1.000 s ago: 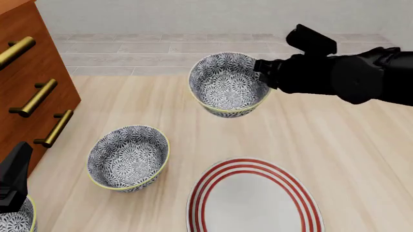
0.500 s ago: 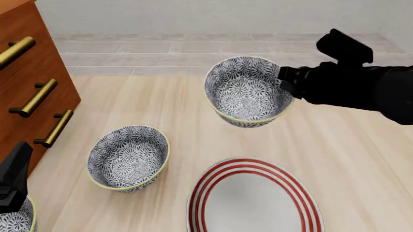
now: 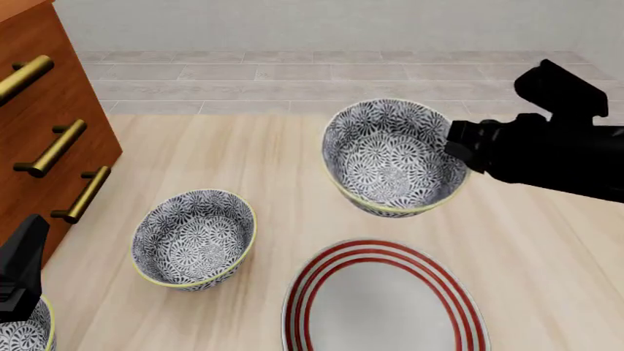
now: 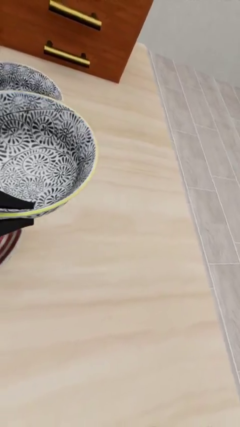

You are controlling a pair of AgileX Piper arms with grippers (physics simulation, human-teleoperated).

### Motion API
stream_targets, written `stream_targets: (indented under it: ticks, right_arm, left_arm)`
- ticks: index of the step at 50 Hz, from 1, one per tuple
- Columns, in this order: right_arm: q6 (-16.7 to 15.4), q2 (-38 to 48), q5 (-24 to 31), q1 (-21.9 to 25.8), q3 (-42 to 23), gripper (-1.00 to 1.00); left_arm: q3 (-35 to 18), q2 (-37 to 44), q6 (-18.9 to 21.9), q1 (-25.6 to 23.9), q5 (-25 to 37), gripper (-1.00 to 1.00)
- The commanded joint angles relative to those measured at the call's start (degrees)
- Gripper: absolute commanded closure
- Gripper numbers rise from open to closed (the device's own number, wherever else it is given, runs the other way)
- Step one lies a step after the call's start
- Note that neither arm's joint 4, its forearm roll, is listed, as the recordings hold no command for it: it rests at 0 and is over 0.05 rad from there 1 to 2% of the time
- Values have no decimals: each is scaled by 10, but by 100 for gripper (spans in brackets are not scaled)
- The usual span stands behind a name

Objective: Pick up the bowl and put it in the front on the plate.

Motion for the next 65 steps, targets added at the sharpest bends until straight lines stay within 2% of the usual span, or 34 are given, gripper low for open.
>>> stream_targets:
  ticks: [1, 19, 28, 40, 53, 65]
  right_arm:
    - [10, -48, 19, 4, 26, 100]
    - [14, -83, 48, 26, 45, 100]
    - [2, -97, 61, 32, 57, 100]
    - [2, -110, 77, 40, 83, 100]
    - [6, -121, 81, 57, 97, 100]
    - [-8, -113, 70, 61, 111, 100]
  left_arm:
    - [0, 0, 0, 0, 0, -100]
    - [0, 0, 0, 0, 0, -100]
    - [0, 0, 0, 0, 0, -100]
    - [0, 0, 0, 0, 0, -100]
    - [0, 0, 0, 0, 0, -100]
    - [0, 0, 0, 0, 0, -100]
